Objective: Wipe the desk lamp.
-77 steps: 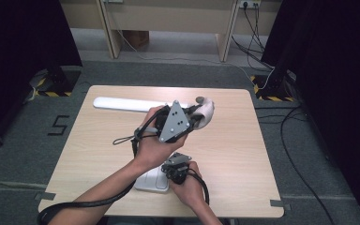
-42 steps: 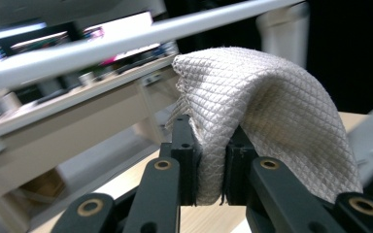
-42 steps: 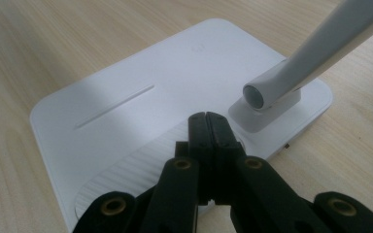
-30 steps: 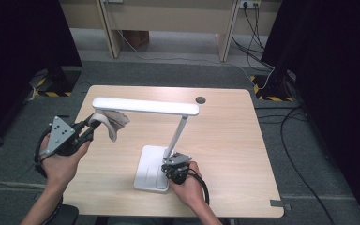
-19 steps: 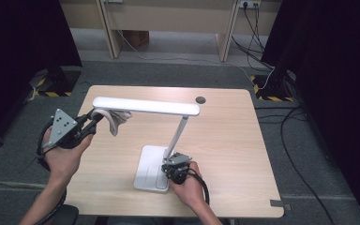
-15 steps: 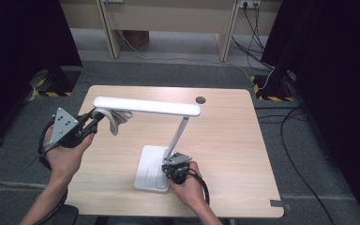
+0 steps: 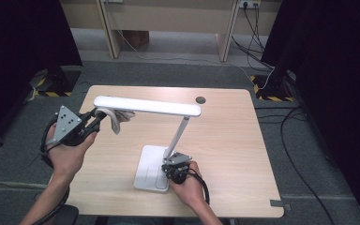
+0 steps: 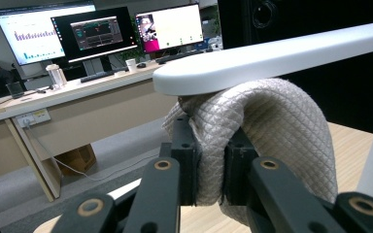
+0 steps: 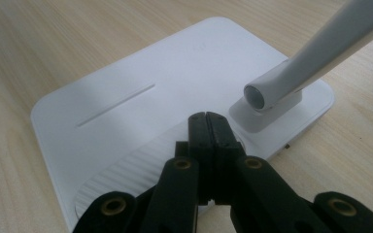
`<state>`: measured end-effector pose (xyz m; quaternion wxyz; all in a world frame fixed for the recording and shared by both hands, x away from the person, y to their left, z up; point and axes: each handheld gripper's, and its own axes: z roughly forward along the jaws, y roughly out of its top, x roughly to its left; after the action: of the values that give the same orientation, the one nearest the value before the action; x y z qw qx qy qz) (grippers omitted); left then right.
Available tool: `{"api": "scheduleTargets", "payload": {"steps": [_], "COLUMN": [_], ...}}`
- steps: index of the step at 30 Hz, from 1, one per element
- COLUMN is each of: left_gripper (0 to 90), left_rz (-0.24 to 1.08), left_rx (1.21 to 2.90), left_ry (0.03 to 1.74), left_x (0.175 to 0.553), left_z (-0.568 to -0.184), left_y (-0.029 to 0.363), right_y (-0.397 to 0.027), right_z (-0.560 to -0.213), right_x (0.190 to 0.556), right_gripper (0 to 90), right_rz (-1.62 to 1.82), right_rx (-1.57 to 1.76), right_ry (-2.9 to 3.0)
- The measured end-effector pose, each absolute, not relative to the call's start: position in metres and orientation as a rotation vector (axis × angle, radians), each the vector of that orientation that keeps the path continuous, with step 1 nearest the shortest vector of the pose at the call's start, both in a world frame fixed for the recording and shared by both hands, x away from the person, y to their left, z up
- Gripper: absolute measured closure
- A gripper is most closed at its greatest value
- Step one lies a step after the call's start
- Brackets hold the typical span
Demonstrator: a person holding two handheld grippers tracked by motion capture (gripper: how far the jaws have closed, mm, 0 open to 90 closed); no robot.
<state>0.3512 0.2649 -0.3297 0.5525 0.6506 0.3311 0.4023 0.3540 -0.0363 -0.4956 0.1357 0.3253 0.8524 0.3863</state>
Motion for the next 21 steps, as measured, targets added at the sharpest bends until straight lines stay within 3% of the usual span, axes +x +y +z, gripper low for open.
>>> {"api": "scheduleTargets", "payload": {"steps": [21], "left_gripper": [78.8], "left_rz": [0.950], "left_rx": [1.562], "left_ry": [0.766], "left_x": [0.352], "left_z": [-0.328], "left_y": [0.249], "right_y": [-0.036], "right_z": [-0.496], "right_x": [0.354], "right_gripper": [90.0], "right_rz": [1.122], "right_rx": [0.942], "right_ry": [2.463]}}
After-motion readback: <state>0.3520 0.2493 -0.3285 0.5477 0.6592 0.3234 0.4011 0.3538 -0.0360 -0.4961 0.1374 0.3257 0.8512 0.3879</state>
